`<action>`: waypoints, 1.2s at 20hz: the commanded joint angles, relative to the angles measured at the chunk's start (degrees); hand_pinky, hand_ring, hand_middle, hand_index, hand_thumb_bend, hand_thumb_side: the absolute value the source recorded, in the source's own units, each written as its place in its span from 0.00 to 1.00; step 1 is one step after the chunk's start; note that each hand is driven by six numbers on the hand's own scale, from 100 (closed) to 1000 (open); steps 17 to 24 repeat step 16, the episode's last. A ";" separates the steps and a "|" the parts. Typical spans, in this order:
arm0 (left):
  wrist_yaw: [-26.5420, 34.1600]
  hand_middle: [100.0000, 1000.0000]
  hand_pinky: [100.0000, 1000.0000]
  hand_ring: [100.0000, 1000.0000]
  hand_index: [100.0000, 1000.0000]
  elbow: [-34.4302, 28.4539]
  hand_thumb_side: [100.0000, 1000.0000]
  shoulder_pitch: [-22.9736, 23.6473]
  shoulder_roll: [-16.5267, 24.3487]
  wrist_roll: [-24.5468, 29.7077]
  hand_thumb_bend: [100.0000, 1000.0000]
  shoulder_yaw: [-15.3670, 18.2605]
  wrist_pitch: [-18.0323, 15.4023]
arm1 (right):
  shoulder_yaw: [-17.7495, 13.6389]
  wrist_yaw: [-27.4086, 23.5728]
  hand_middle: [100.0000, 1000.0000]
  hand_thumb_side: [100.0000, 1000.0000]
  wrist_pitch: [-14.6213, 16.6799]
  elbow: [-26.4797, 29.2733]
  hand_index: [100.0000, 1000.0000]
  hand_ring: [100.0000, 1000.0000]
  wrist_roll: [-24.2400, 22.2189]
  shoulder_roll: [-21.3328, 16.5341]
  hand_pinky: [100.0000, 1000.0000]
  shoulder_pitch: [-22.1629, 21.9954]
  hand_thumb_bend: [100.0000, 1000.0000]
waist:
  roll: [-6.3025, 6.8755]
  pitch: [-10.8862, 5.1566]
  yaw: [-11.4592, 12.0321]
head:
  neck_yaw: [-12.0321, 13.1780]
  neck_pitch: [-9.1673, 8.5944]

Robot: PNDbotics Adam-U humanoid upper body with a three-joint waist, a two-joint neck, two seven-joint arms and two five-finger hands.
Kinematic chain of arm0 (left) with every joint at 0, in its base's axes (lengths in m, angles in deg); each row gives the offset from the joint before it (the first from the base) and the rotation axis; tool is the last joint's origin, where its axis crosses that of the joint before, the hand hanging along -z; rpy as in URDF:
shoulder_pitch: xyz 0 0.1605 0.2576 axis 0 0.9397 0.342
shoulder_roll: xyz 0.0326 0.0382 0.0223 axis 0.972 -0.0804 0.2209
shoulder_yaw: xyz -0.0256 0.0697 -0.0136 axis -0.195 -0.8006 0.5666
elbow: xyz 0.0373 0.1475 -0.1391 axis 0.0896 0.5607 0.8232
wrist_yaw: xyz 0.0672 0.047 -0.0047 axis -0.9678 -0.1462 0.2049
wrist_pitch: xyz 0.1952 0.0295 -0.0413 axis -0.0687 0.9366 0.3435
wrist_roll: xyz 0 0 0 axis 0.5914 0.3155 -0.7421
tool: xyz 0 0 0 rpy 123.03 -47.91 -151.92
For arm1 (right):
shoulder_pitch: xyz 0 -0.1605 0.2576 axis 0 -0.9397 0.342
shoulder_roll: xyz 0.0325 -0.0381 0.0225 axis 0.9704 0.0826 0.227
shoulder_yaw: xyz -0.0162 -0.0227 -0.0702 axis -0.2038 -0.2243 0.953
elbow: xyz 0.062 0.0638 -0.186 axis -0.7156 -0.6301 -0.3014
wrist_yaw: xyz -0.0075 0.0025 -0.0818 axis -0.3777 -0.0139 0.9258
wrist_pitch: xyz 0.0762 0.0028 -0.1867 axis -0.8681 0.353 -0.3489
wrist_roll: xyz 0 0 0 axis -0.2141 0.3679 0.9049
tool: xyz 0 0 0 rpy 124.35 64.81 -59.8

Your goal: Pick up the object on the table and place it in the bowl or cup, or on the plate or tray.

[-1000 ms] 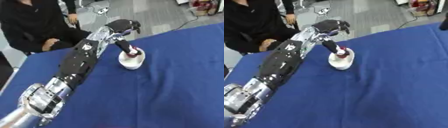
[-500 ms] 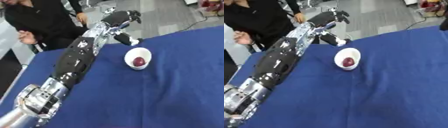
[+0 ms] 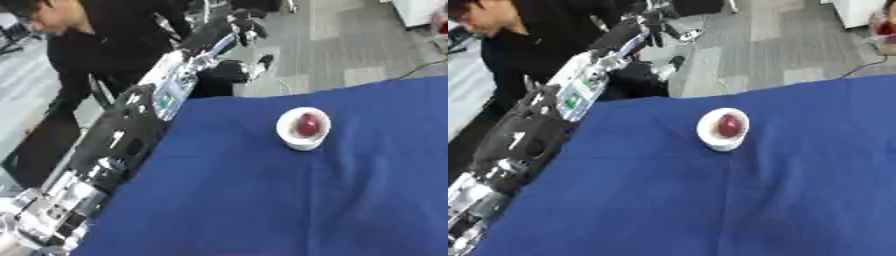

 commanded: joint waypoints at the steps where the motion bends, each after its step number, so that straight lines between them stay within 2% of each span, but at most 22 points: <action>1: 8.42 0.61 0.40 0.48 0.73 -11.72 0.64 5.99 -0.74 -5.37 0.00 2.15 2.81 | -0.61 0.64 0.54 1.00 -0.07 0.83 0.66 0.44 0.50 -1.32 0.30 -0.07 0.00 | -0.92 -1.29 0.70 | 0.87 -0.66; 4: 12.99 0.59 0.37 0.46 0.72 -23.19 0.64 14.73 -4.82 -10.86 0.01 3.32 3.32 | -1.34 1.14 0.54 1.00 0.01 0.83 0.66 0.44 1.20 -1.75 0.30 -0.49 0.00 | -2.02 -1.19 1.59 | 0.52 -2.01; 7: 14.90 0.59 0.38 0.47 0.72 -34.02 0.65 21.10 -8.49 -14.06 0.05 4.15 4.13 | -2.12 1.63 0.53 1.00 0.16 0.83 0.66 0.44 2.09 -1.95 0.29 -0.65 0.00 | -3.59 -0.71 2.54 | -0.62 -5.17; 8: 15.03 0.59 0.40 0.48 0.72 -35.61 0.65 22.33 -9.51 -14.92 0.06 4.34 2.78 | -2.21 1.66 0.53 1.00 0.16 0.83 0.66 0.44 2.30 -1.94 0.28 -0.74 0.00 | -4.16 -0.58 2.95 | -1.05 -6.43; 13: 15.11 0.61 0.46 0.51 0.72 -37.09 0.69 25.08 -10.86 -17.48 0.11 4.77 -9.68 | -2.39 -1.13 0.54 1.00 0.08 0.83 0.66 0.44 2.73 -1.40 0.30 -0.25 0.00 | -5.76 -0.30 4.52 | -1.59 -11.49; 15: 14.89 0.61 0.46 0.51 0.72 -37.13 0.79 25.54 -10.38 -18.05 0.12 5.03 -12.41 | -3.30 -1.05 0.54 1.00 0.54 0.83 0.66 0.45 3.49 -1.11 0.31 -0.14 0.00 | -6.05 -0.41 4.62 | -1.75 -13.35; 16: 14.83 0.62 0.47 0.51 0.72 -37.13 0.80 25.64 -10.25 -18.22 0.12 5.04 -13.11 | -3.62 -0.89 0.54 1.00 0.91 0.83 0.66 0.45 3.90 -1.07 0.31 -0.08 0.00 | -6.10 -0.48 4.57 | -1.63 -14.03; 24: 14.83 0.62 0.47 0.51 0.72 -37.13 0.80 25.64 -10.25 -18.22 0.12 5.04 -13.11 | -3.62 -0.89 0.54 1.00 0.91 0.83 0.66 0.45 3.90 -1.07 0.31 -0.08 0.00 | -6.10 -0.48 4.57 | -1.63 -14.03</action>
